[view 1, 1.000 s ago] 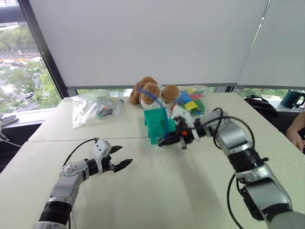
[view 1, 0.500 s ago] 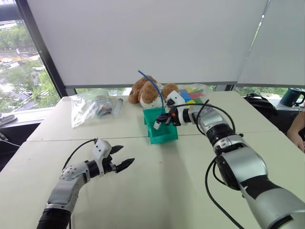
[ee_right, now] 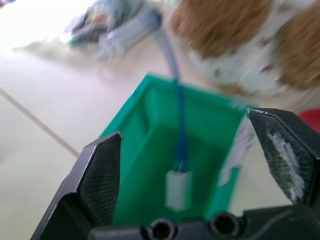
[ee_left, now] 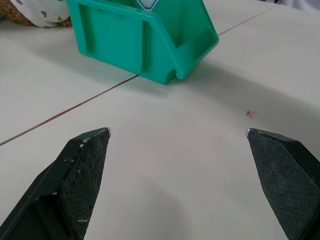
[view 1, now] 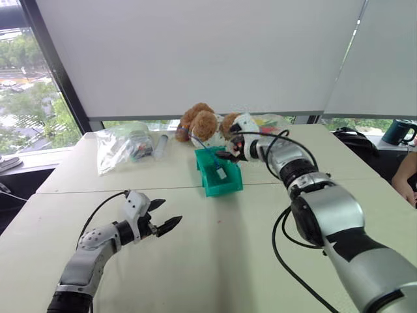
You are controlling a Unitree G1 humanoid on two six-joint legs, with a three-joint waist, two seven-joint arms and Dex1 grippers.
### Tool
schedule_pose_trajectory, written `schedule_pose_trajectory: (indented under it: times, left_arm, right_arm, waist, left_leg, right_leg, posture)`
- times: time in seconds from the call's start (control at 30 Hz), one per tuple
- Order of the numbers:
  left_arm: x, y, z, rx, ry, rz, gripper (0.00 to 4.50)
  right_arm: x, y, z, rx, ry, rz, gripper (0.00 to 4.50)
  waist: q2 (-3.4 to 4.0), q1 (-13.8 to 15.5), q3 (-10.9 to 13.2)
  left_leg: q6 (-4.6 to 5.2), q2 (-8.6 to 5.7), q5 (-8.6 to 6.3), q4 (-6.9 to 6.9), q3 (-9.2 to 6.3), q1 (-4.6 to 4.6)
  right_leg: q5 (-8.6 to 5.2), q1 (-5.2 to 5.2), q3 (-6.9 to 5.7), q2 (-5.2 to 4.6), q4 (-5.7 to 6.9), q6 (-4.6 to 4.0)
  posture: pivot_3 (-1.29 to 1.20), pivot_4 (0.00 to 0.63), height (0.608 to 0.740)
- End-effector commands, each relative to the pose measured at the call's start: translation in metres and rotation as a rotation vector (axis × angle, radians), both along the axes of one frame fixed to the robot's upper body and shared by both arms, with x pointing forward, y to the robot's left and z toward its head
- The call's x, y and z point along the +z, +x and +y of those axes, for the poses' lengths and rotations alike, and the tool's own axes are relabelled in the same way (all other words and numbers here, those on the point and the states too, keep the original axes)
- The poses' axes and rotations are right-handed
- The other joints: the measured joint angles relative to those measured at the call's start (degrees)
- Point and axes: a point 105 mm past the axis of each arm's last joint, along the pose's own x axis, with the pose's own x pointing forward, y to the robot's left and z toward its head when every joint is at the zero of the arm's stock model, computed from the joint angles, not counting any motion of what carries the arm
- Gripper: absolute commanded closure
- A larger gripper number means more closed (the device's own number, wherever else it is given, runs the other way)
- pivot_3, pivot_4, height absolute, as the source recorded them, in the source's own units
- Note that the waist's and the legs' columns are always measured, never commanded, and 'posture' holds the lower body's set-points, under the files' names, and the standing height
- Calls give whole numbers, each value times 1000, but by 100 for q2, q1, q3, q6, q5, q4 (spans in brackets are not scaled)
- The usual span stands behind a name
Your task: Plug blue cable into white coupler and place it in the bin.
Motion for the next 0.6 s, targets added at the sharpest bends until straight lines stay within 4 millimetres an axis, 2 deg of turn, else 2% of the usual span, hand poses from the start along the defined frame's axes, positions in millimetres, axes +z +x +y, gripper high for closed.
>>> schedule_pose_trajectory:
  times: [0.03,0.13,0.2,0.27,0.43,0.5,0.6]
  left_arm:
    - [18,-1,8,24,-30,-30,0]
    - [27,-3,8,11,-26,-25,0]
    - [32,-6,9,-9,-17,-9,0]
    - [38,-9,12,-22,1,-7,0]
    - [57,-16,20,-37,13,-12,0]
    - [63,-18,22,-40,7,-14,0]
    - [72,-21,25,-45,0,-17,0]
  right_arm:
    - [50,-7,-11,58,42,-116,46]
    - [47,-21,-27,165,13,-89,46]
    - [37,-40,-41,233,13,-53,46]
    - [24,-70,-52,285,14,-7,46]
    - [-14,-141,-72,313,-55,93,46]
    - [-25,-162,-74,317,-58,125,46]
    - [-33,-179,-77,287,-42,152,46]
  waist:
    - [-2,19,1]
    - [-4,11,13]
    - [-6,29,14]
    - [-17,77,17]
    - [16,65,62]
    - [7,32,75]
    - [-1,29,79]
  left_leg:
    - [0,-1,0,0,0,0]
    - [1,-2,0,3,2,0]
    - [2,-2,0,4,1,0]
    - [5,2,-1,8,-17,1]
    - [9,1,-3,16,-16,-3]
    - [10,3,-2,19,-11,5]
    - [10,30,-2,30,-10,19]
  right_leg:
    - [0,2,-1,1,-1,0]
    - [3,4,-1,4,-3,6]
    - [7,8,-2,14,-3,13]
    - [9,19,-4,28,-9,17]
    - [8,19,-2,28,-9,18]
    - [8,19,0,33,-3,19]
    - [9,32,3,67,-3,20]
  posture:
    - [0,150,740]
    - [0,150,740]
    - [0,150,740]
    - [0,150,740]
    - [0,150,740]
    - [0,150,740]
    - [0,150,740]
